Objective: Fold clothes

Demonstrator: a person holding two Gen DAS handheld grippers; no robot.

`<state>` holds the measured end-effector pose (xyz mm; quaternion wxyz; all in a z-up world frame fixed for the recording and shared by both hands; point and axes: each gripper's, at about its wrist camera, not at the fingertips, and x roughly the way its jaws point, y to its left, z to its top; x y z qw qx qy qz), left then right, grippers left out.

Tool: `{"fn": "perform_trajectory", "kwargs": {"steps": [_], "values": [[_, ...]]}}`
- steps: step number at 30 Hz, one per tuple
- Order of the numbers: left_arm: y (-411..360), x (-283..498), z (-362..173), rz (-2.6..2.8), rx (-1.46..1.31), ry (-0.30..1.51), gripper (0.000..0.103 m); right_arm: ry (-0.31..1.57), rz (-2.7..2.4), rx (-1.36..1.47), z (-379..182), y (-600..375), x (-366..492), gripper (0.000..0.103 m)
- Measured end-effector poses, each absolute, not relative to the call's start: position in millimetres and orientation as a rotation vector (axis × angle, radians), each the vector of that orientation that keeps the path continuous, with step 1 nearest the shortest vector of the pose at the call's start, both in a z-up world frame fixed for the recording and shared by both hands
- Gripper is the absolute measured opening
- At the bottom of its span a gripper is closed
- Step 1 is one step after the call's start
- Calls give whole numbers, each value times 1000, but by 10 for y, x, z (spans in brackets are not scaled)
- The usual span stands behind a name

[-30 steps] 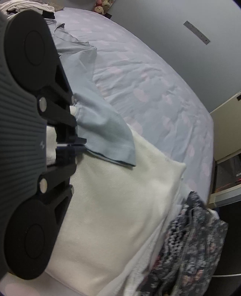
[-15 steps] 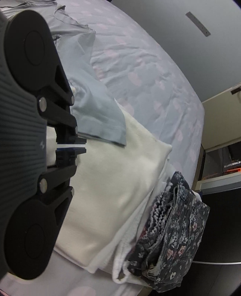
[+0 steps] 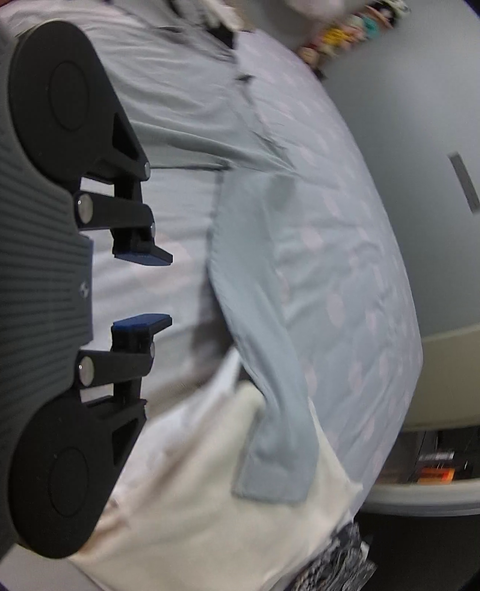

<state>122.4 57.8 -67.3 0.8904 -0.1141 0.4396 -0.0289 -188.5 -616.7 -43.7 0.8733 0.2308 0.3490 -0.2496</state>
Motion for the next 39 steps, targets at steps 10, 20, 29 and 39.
{"fn": "perform_trajectory", "kwargs": {"steps": [10, 20, 29, 39], "values": [[626, 1404, -870, 14, -260, 964, 46, 770, -538, 497, -622, -6126, -1884, 33], [609, 1375, -941, -24, -260, 930, 5, 793, -528, 493, -668, -6124, -1845, 33], [659, 1388, -400, -84, -301, 787, 0, 819, -526, 477, -691, -6109, -1808, 33], [764, 1529, -269, -113, -289, 815, 0, 824, -525, 481, -692, -6110, -1803, 36]]}}
